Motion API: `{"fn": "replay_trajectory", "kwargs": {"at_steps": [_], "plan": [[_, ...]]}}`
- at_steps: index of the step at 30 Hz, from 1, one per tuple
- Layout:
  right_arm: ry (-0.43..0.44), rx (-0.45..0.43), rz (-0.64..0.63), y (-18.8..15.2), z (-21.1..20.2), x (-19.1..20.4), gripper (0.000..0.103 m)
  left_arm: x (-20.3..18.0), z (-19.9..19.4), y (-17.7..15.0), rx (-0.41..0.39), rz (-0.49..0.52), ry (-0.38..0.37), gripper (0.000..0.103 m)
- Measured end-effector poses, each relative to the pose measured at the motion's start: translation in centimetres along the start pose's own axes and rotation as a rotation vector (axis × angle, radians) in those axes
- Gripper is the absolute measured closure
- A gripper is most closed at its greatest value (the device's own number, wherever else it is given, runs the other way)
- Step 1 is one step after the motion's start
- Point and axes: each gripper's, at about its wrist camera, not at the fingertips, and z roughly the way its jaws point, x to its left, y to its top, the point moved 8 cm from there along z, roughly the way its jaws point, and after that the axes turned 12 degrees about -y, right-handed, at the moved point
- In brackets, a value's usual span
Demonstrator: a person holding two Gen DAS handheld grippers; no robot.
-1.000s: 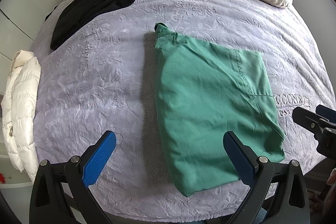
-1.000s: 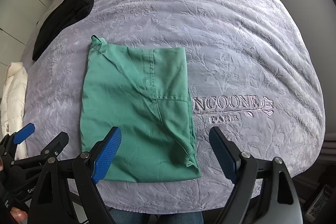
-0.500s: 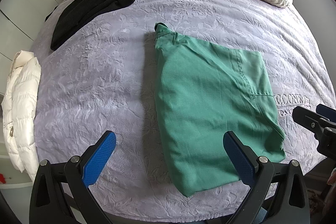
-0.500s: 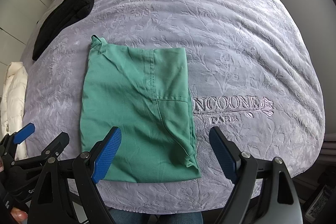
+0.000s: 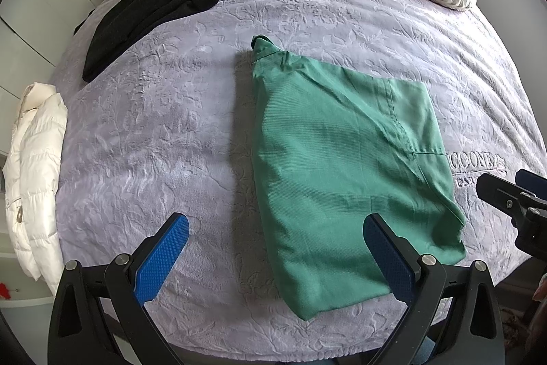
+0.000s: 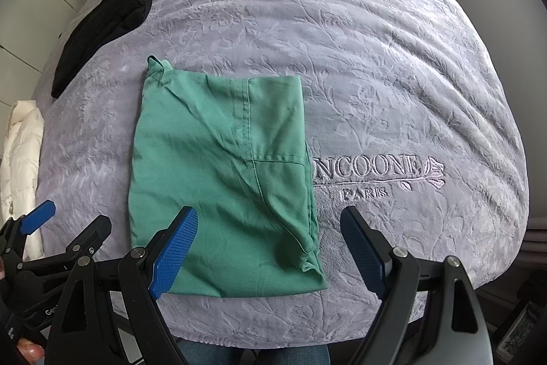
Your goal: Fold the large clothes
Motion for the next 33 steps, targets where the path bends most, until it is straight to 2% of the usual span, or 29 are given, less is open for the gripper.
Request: {"fn": "replay_trajectory", "kwargs": {"at_steps": [33], "plan": [[-0.011, -0.004, -0.021, -0.18, -0.15, -0.34, 0.015, 0.29, -0.19, -0.54, -0.01, 0.011, 0.028, 0.001]]}}
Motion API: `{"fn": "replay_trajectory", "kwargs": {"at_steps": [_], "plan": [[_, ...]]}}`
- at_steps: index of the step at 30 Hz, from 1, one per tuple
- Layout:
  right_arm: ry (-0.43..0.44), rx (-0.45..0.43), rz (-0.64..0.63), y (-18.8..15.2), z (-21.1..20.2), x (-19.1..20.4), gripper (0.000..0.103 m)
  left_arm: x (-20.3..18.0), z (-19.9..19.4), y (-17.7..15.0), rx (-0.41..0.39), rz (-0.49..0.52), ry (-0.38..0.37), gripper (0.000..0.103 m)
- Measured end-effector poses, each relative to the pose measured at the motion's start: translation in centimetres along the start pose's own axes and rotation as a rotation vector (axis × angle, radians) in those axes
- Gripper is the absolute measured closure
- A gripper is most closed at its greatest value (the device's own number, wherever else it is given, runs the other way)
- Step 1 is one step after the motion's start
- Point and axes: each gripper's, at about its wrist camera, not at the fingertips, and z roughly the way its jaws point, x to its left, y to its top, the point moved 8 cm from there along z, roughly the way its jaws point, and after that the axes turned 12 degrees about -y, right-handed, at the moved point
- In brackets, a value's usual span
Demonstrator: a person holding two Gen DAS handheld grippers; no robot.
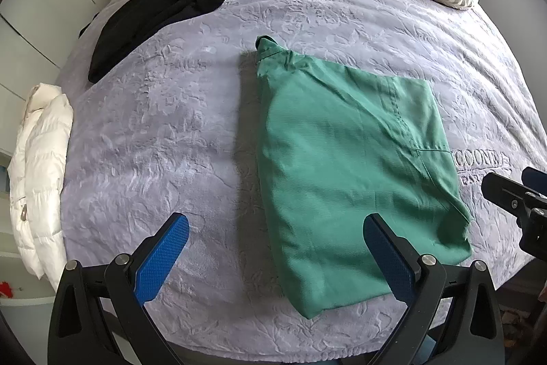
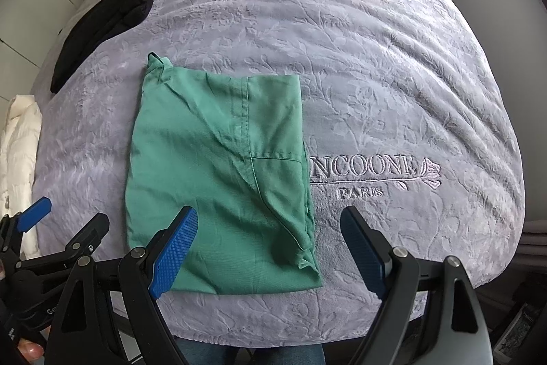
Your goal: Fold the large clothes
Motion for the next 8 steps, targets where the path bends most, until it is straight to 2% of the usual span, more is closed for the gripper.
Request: {"fn": "replay_trajectory", "kwargs": {"at_steps": [8], "plan": [[0.001, 0.007, -0.007, -0.1, 0.4, 0.0, 0.015, -1.0, -0.2, 0.1, -0.028, 0.019, -0.003, 0.001]]}}
